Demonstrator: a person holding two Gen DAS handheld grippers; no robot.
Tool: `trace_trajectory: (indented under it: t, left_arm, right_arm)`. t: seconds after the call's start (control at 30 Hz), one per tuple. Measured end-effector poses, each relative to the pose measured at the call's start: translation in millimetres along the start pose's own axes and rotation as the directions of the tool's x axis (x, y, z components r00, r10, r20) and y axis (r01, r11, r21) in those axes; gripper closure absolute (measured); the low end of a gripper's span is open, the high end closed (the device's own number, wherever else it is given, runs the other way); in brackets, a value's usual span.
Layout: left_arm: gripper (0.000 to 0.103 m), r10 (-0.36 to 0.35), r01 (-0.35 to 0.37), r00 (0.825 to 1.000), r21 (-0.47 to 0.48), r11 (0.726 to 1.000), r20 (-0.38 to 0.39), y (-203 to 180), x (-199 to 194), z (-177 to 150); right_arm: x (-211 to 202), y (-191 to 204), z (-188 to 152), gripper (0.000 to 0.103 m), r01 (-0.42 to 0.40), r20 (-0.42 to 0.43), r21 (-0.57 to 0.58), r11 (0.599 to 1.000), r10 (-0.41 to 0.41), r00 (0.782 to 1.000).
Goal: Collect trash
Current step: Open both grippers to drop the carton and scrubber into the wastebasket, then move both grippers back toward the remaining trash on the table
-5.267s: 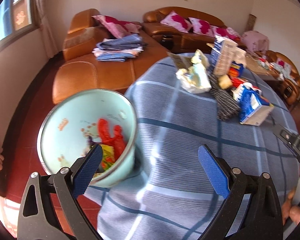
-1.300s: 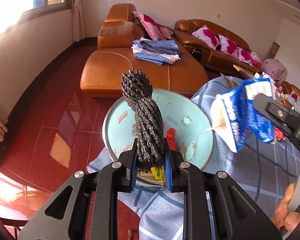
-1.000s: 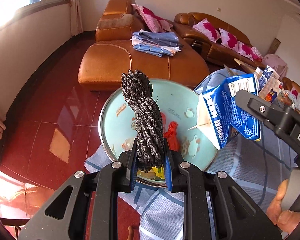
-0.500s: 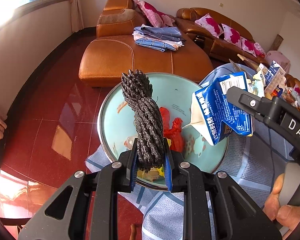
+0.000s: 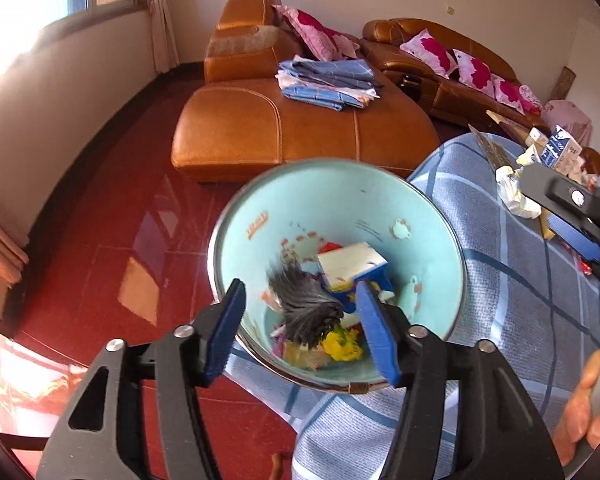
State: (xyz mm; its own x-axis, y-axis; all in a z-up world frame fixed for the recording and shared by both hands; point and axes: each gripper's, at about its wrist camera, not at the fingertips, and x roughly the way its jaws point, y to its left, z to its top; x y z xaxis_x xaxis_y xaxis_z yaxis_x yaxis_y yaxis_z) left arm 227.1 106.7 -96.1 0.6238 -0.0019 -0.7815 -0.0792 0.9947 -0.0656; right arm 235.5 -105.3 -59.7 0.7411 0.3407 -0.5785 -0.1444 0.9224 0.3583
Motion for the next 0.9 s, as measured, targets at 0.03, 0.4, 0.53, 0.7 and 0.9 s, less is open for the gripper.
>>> trace_trajectory:
  t: [0.03,0.4,0.53,0.7,0.9]
  left_arm:
    - [0.036,0.001,-0.001,1.0,-0.006,1.0,0.002,1,-2,1]
    - [0.019,0.038,-0.034,0.996,-0.05,0.998,0.082,7,-41,20]
    - [0.019,0.042,-0.037,0.993,-0.045,0.998,0.111,3,-58,21]
    - [0.016,0.037,-0.032,0.99,-0.037,0.999,0.136,-6,-80,16]
    - [0.014,0.007,-0.009,0.989,0.01,1.0,0.146,-31,-92,4]
  right_arm:
    - [-4,-2,0,0.018,0.01,0.004,0.0,1.0,-0.01,1.0]
    - [-66,-36,8,0.018,0.107,0.117,0.013,0.994,-0.108,0.987]
    - [-85,-46,6,0.018,0.122,0.139,0.027,0.992,-0.124,0.982]
    - [-105,-59,0,0.018,0.142,0.148,0.044,0.989,-0.148,0.978]
    - [-138,-91,-10,0.019,0.209,0.173,0.102,0.973,-0.224,0.959]
